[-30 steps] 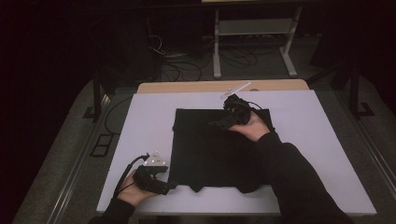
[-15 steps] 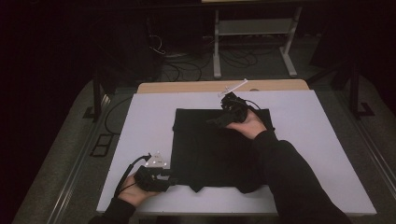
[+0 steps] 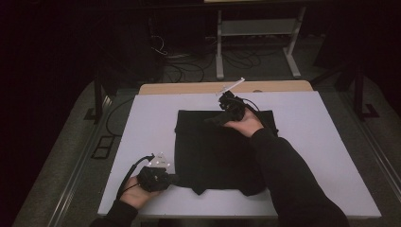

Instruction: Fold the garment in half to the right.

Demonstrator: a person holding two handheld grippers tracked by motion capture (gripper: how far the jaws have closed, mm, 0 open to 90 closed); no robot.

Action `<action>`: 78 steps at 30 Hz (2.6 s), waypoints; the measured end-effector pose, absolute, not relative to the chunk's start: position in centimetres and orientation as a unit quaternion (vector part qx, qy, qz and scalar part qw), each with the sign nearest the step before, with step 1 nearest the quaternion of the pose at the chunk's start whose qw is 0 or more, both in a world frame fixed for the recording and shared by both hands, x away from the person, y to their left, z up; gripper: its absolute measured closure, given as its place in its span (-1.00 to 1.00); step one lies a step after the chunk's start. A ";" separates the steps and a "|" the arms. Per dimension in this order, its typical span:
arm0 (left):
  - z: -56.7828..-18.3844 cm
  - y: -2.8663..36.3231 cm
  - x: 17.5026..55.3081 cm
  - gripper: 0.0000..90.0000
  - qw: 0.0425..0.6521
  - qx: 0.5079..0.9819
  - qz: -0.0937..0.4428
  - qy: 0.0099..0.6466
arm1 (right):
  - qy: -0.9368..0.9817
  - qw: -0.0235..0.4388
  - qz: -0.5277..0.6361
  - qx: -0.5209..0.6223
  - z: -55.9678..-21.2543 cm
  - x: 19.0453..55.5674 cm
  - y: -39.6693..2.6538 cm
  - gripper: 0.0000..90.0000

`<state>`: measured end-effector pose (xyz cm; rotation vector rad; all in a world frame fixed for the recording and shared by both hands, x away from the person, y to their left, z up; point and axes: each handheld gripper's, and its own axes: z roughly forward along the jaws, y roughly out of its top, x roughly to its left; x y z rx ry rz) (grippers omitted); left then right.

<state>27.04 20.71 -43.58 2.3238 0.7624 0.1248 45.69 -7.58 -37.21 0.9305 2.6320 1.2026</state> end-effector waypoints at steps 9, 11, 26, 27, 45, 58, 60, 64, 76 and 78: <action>-42.8 20.5 26.8 0.89 0.354 0.889 0.062 0.285 | 0.865 0.047 0.393 0.307 -38.0 47.1 -6.7 -1.00; -42.6 20.5 26.8 0.89 0.356 0.888 0.066 0.283 | 0.865 0.047 0.393 0.308 -38.2 47.3 -6.5 -1.00; -42.5 20.4 26.7 0.90 0.366 0.885 0.067 0.280 | 0.868 0.043 0.386 0.309 -39.2 48.7 -5.2 -1.00; -42.4 20.4 26.7 0.90 0.365 0.885 0.067 0.280 | 0.869 0.043 0.386 0.308 -39.2 48.8 -5.1 -1.00; -42.2 20.3 26.7 0.90 0.374 0.884 0.070 0.271 | 0.874 0.039 0.372 0.311 -40.0 50.7 -3.2 -1.00; -42.1 20.0 26.6 0.90 0.384 0.880 0.070 0.270 | 0.879 0.032 0.364 0.306 -40.7 52.0 -1.0 -1.00; -42.2 20.0 26.6 0.90 0.383 0.880 0.069 0.270 | 0.878 0.029 0.364 0.308 -40.8 52.1 -0.6 -1.00; -42.2 20.0 26.6 0.90 0.383 0.881 0.069 0.269 | 0.879 0.026 0.363 0.307 -41.1 52.5 0.0 -1.00; -42.2 20.1 26.7 0.90 0.380 0.884 0.068 0.264 | 0.883 0.022 0.358 0.304 -42.1 53.3 1.6 -1.00; -42.2 20.1 26.7 0.90 0.380 0.884 0.067 0.264 | 0.884 0.024 0.357 0.302 -42.2 53.3 1.9 -1.00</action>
